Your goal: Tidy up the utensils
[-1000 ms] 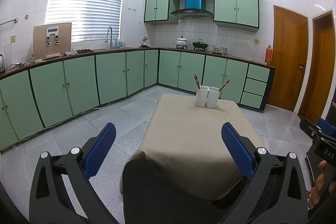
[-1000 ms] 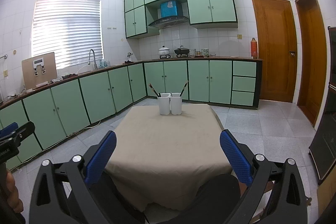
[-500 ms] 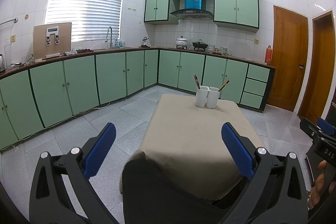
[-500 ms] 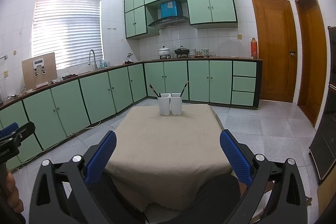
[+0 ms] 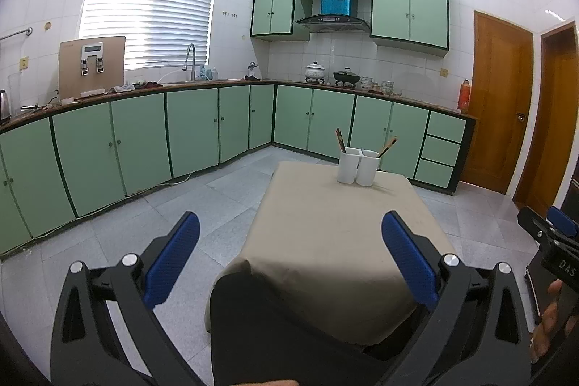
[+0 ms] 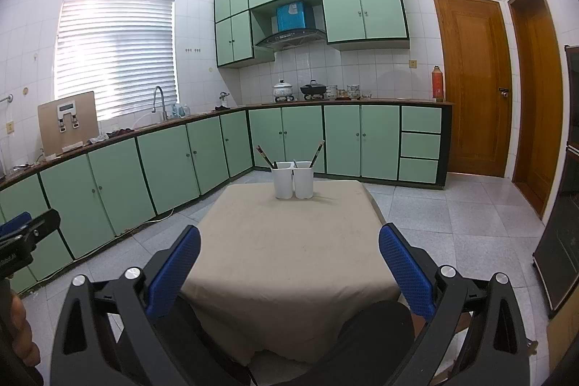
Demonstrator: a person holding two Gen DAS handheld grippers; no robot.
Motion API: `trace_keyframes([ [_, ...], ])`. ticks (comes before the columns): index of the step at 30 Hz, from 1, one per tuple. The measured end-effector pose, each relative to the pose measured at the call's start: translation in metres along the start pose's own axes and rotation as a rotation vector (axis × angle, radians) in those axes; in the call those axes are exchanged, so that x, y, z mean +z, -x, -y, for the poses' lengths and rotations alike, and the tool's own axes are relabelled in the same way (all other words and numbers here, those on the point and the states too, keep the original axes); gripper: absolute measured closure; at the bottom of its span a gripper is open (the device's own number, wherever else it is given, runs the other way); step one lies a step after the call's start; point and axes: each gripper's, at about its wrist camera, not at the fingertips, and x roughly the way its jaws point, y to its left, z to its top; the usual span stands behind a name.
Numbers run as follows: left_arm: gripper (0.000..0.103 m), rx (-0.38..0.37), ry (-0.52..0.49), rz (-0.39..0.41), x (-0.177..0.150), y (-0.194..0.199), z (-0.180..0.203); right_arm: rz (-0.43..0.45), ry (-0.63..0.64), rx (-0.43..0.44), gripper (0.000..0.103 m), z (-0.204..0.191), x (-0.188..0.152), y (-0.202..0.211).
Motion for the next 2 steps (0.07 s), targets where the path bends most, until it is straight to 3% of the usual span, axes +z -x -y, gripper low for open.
trace_keyframes([
  [2,0.005,-0.001,0.0,0.0,-0.0004,0.0001,0.0003,0.001,0.0,0.0,0.006,-0.0002,0.0001,0.0],
])
